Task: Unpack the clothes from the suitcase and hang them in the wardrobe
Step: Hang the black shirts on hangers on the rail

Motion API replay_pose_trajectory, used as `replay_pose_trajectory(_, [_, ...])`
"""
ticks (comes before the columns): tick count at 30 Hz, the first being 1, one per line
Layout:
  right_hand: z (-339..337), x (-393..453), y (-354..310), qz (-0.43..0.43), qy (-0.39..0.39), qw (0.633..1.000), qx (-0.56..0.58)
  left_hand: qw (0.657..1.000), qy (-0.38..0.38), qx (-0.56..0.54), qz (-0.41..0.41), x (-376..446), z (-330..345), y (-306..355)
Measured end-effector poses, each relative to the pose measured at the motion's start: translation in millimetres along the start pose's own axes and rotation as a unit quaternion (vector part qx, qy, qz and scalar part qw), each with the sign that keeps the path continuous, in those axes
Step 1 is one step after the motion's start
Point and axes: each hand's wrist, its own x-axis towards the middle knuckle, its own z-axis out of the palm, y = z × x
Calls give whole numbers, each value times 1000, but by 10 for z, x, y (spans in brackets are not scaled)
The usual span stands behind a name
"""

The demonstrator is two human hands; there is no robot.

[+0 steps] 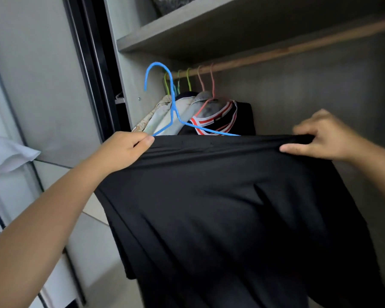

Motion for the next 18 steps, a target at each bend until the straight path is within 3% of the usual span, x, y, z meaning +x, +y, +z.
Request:
replay_pose_trajectory(2, [59,-55,71,-32,-51,998,-10,999,-5,-43,-12,5,-35,-13])
replay_pose_trajectory(4, [129,-84,123,-48,-49,998,11,998,-30,-53,-15,17,-40,13])
replay_pose_trajectory(8, [171,-7,27,23,-134,968,211,994,-108,-13,3,67,11,146])
replay_pose_trajectory(11, [88,66,11,56,-154,947,275,986,-161,29,12,97,-50,202])
replay_pose_trajectory(14, [100,105,56,45,-157,968,188,976,-207,55,34,58,-75,273])
replay_pose_trajectory(18, [314,213,97,-53,-146,984,86,980,-196,8,41,66,-104,382])
